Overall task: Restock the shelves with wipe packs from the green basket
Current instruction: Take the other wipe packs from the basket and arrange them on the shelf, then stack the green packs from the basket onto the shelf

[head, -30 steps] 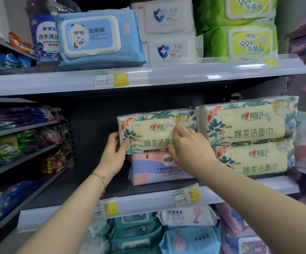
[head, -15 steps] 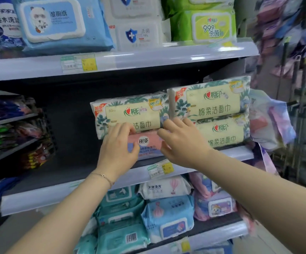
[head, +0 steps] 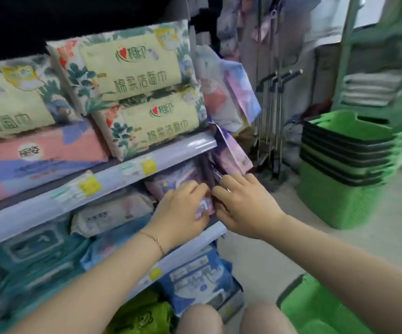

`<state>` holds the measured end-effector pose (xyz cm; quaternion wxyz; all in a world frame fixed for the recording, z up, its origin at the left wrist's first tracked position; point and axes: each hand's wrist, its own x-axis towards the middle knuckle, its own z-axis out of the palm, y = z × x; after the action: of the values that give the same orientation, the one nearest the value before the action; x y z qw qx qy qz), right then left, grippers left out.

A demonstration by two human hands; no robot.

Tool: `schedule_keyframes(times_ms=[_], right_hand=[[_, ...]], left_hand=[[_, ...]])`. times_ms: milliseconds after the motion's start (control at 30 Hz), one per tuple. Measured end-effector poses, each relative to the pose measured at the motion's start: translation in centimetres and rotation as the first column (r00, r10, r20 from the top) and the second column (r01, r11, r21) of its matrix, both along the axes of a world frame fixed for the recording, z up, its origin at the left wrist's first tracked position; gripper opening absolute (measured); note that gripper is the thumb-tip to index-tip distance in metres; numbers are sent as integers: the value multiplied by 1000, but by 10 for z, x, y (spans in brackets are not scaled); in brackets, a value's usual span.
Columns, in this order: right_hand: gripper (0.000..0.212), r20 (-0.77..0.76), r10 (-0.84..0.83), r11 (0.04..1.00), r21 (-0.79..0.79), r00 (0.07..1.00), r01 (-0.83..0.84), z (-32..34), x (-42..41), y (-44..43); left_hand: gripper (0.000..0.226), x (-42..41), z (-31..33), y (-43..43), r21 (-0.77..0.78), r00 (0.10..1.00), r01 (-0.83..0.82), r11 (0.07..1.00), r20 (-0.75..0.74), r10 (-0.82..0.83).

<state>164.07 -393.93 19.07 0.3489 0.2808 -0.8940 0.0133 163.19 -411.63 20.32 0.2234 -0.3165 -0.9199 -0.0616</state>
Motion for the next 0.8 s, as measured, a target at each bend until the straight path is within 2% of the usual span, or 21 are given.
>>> schedule_keyframes(times_ms=[100, 200, 367, 533, 667, 800], right_hand=[[27, 141, -149, 989, -4, 979, 151, -45, 6, 43], [27, 286, -282, 958, 30, 916, 285, -90, 18, 86], [22, 509, -448, 880, 109, 735, 461, -156, 49, 151], [30, 625, -532, 808, 174, 572, 562, -193, 78, 189], [27, 633, -543, 802, 194, 552, 565, -197, 77, 191], [25, 592, -516, 835, 185, 620, 519, -186, 58, 170]], left_hand=[[27, -9, -39, 48, 21, 989, 61, 998, 131, -63], [37, -9, -80, 94, 5, 955, 95, 995, 280, -92], [38, 0, -151, 156, -84, 867, 206, 975, 478, -142], [38, 11, -197, 185, -132, 802, 285, 949, 575, -161], [39, 7, -205, 188, -104, 783, 277, 955, 601, -162], [41, -5, -192, 171, -69, 801, 204, 977, 586, -126]])
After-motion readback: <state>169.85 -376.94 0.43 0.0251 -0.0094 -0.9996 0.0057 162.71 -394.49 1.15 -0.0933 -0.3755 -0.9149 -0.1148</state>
